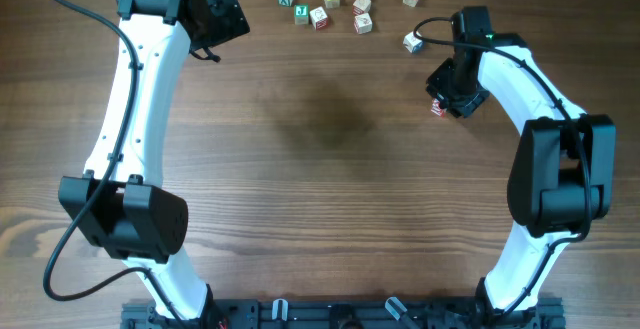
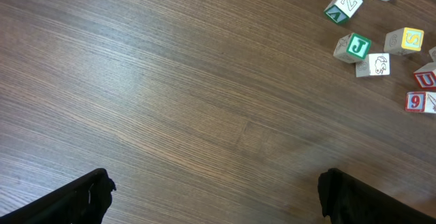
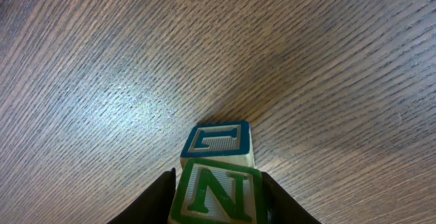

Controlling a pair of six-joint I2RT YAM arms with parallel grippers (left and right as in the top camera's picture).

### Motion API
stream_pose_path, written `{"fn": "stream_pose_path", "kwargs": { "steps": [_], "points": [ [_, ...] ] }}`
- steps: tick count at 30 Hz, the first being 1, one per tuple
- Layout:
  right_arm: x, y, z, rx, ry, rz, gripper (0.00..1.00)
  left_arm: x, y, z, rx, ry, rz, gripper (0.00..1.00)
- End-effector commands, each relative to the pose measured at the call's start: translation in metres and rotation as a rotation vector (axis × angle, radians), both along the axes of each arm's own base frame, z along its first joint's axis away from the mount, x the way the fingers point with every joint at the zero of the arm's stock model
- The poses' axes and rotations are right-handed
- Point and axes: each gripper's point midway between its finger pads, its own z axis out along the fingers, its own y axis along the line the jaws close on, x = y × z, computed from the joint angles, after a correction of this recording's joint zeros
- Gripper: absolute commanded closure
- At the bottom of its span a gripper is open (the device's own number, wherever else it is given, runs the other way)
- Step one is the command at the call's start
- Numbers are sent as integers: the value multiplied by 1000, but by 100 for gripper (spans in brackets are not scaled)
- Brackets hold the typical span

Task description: Form a tower

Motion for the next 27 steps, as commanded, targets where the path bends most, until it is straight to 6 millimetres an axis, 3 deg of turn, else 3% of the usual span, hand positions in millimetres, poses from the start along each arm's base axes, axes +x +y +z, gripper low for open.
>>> {"fn": "stream_pose_path", "kwargs": {
  "steps": [1,4,8,13,27],
  "points": [
    [-4,2,-6,-1,20,10,63,-3,0,10,-8,-23,2,0],
    [-4,2,-6,-1,24,10,63,-3,0,10,-8,-23,2,0],
    [-5,2,-6,-1,25,10,40,-3,0,10,-8,-23,2,0],
    [-5,2,-6,-1,25,10,26,-3,0,10,-8,-23,2,0],
    [-1,-2,-6,-29,7,27,24,-3,0,10,-8,-22,2,0]
  ]
}}
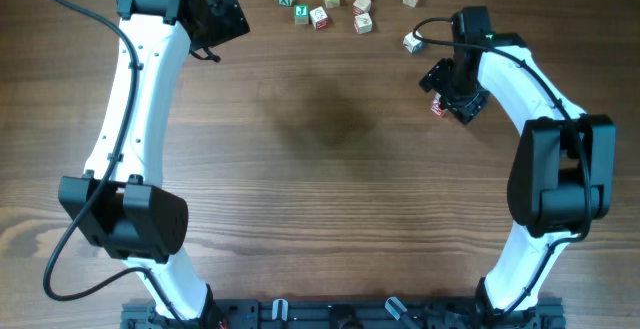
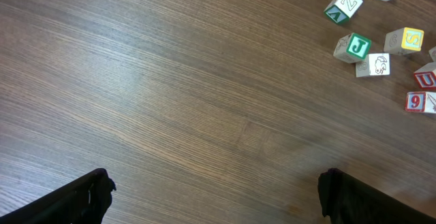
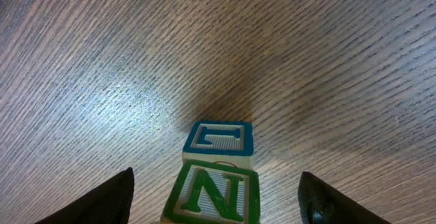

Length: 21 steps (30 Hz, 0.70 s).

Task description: Form a tower

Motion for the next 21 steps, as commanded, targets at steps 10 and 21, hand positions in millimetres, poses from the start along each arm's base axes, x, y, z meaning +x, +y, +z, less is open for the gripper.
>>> {"fn": "stream_pose_path", "kwargs": {
  "steps": [10,21],
  "points": [
    [2,3,18,7,25,-11,0,-3,1,10,-8,-23,2,0],
    [-23,9,95,39,150,49,0,-3,0,10,-8,-23,2,0]
  ]
}}
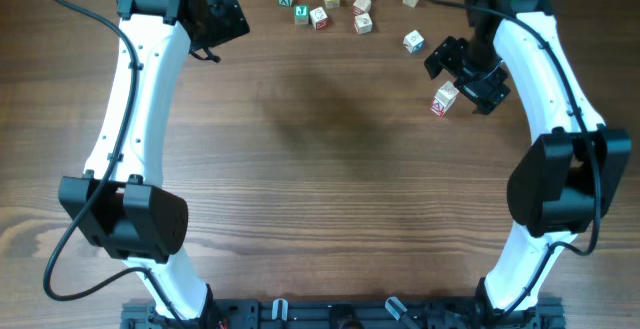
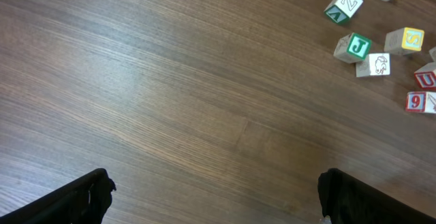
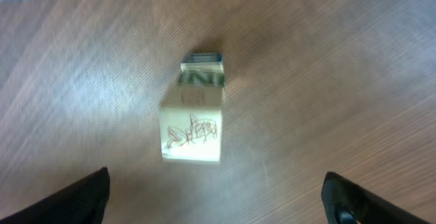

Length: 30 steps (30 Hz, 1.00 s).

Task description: Form a tower

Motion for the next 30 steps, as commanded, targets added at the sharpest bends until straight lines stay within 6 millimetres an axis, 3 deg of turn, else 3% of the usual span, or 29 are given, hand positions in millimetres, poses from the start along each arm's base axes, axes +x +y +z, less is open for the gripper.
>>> {"fn": "stream_pose_path", "kwargs": {
  "steps": [1,5,9,13,17,23,30],
  "points": [
    [1,7,7,33,-6,85,0,-3,1,10,-8,-23,2,0],
    [7,19,4,99,-25,55,0,-3,1,10,-8,-23,2,0],
    [-7,11,-1,51,47,-31,1,-3,1,10,-8,-22,2,0],
    [-9,9,-30,40,131,-60,1,-3,0,10,-9,-23,2,0],
    [5,10,-55,40,126,-59,0,-3,0,10,-8,-22,2,0],
    [23,-2,-60,-28,54,-84,0,-3,0,10,-8,-22,2,0],
    [34,0,-71,-25,28,-83,1,-3,1,10,-8,-22,2,0]
  ]
}}
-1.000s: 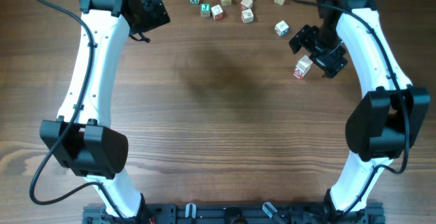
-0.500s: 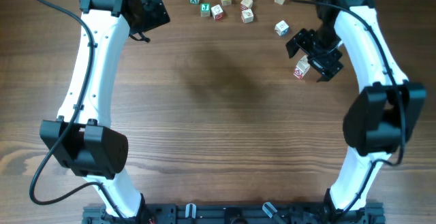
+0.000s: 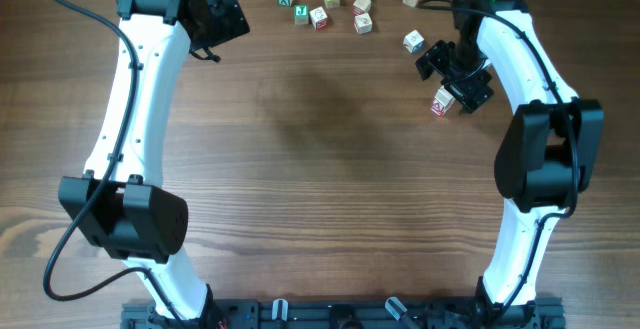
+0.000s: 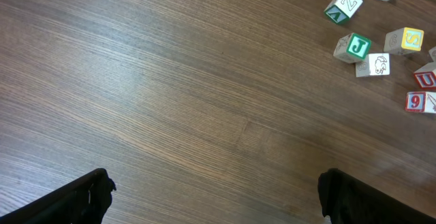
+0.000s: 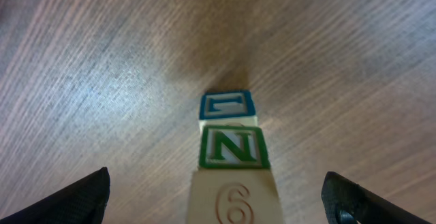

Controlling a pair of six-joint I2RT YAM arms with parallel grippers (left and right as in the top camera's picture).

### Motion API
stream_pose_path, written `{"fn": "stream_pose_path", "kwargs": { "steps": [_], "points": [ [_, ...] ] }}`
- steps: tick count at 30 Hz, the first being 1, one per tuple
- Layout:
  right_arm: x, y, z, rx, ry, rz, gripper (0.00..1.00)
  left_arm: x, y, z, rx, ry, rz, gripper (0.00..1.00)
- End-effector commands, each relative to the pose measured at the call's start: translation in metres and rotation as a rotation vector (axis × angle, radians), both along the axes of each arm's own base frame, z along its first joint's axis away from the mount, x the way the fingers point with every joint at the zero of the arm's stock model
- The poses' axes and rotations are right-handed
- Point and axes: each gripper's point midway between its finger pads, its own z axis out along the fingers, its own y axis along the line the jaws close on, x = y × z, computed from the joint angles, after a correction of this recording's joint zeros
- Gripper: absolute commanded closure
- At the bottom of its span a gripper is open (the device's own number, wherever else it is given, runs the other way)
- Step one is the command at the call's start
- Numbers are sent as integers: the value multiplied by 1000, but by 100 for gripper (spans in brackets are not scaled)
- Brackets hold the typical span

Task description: Form a tower

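A three-block tower (image 3: 440, 101) stands on the table at the right. In the right wrist view it shows a blue-framed block (image 5: 227, 105) at the bottom, a green N block (image 5: 233, 147) on it, and a plain block marked 6 (image 5: 236, 200) on top. My right gripper (image 5: 216, 186) is open, its fingers wide apart on either side of the tower's top and touching nothing. Seen from overhead, the right gripper (image 3: 454, 74) hovers just beside the tower. My left gripper (image 4: 214, 186) is open over bare wood at the far left (image 3: 225, 16).
Several loose letter blocks lie scattered along the far edge; the left wrist view shows some of these blocks (image 4: 371, 43) at its upper right. One single block (image 3: 413, 41) sits just beyond the tower. The wooden table (image 3: 320, 179) stretches toward the front.
My right gripper, still open, has moved from well above the tower to close over its top. The tower stands where it was. The left arm has not moved.
My right gripper's fingers were first shut close beside the green N block stacked on the blue one. Then they stood wide open with the stack left standing. Then the gripper was high above the three-block tower, and now it is close over it again.
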Motion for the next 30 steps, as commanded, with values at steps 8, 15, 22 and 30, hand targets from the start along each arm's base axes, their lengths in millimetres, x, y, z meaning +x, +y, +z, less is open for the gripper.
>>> {"fn": "stream_pose_path", "kwargs": {
  "steps": [8,15,22,30],
  "points": [
    [7,-5,-14,-41,-11,-17,1,-3,0,10,-8,-23,2,0],
    [6,-7,-14,-50,-8,-16,1,-3,0,10,-8,-23,2,0],
    [1,-8,-23,-51,7,-13,1,-3,0,10,-8,-23,2,0],
    [9,-4,-31,-36,-29,-16,1,-3,0,10,-8,-23,2,0]
  ]
}}
